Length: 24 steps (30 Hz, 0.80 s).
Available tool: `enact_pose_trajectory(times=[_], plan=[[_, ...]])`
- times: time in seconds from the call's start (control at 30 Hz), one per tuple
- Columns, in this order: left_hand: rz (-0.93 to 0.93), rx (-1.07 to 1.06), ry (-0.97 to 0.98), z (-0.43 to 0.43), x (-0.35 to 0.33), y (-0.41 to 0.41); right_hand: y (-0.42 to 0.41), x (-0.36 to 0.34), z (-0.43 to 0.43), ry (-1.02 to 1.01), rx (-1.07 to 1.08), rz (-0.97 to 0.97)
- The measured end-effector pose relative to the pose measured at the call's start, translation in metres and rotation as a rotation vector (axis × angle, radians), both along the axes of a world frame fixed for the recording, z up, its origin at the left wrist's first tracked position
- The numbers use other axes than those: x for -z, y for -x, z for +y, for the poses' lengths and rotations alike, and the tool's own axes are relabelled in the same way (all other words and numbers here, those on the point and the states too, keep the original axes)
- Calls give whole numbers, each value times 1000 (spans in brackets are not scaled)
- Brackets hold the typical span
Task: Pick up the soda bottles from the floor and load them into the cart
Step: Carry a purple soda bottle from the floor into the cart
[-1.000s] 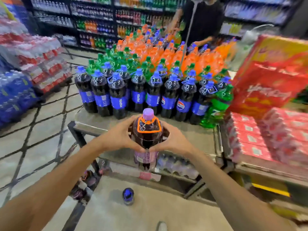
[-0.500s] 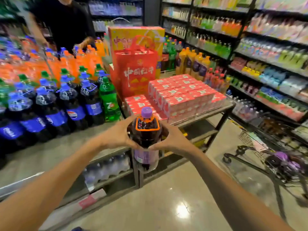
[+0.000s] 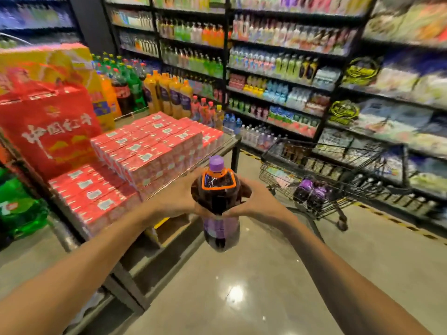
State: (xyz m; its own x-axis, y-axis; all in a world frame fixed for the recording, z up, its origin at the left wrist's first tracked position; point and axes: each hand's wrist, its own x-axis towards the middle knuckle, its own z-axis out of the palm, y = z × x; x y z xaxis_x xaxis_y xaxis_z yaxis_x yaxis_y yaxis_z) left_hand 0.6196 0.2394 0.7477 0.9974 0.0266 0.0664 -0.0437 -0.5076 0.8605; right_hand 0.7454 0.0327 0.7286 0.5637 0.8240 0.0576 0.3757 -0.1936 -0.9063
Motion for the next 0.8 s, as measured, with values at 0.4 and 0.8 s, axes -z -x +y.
enact_pose_trajectory(times=[0.4, 0.8], plan=[[43, 375, -28, -36, 11, -219, -127, 0, -74, 5, 371, 6], [-3, 593, 1, -55, -2, -413, -262, -18, -98, -19, 617, -36]])
